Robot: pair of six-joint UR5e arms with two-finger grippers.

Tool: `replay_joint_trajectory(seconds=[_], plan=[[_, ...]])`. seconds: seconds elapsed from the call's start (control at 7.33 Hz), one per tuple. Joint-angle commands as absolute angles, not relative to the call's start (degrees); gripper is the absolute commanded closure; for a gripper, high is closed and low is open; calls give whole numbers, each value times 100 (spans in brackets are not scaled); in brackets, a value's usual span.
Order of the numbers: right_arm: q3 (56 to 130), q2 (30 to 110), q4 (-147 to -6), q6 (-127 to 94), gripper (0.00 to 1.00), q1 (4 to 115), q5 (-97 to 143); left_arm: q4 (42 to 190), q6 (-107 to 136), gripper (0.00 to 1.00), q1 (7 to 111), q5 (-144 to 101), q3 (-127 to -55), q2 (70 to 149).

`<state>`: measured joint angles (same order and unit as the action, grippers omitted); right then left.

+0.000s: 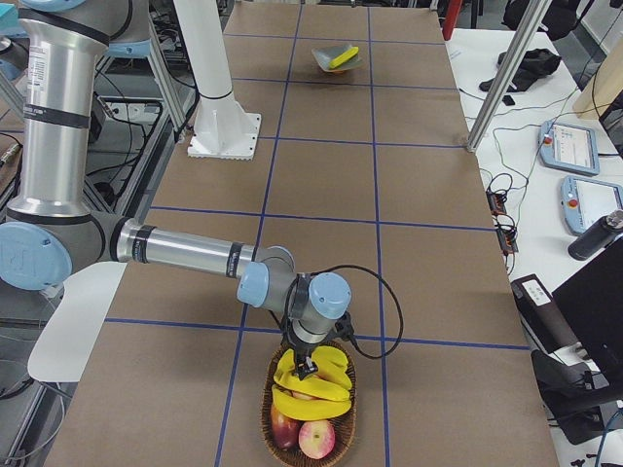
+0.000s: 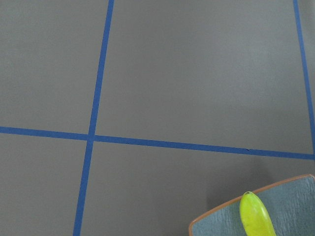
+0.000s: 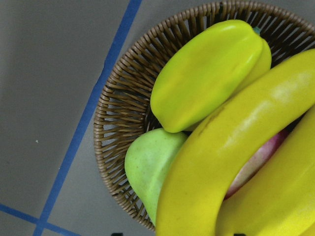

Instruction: Transfer all bananas from basket to plate

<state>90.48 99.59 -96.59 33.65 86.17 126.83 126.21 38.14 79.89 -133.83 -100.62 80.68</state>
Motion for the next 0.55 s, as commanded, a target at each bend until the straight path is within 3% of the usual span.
replay_joint_trajectory(seconds=[0.0,0.27,0.41], plan=[[9035,9949,-9668,3410,61,8613,12674,12621,3814,1,7989,-13386,-10055,8068],[8939,9906,-9659,3663,98,8613,12674,12612,3814,1,7989,-13394,-10046,8068],[8912,9853,-9668,3865,100,8613,12665,12612,3814,1,7989,-13395,-10046,8068]])
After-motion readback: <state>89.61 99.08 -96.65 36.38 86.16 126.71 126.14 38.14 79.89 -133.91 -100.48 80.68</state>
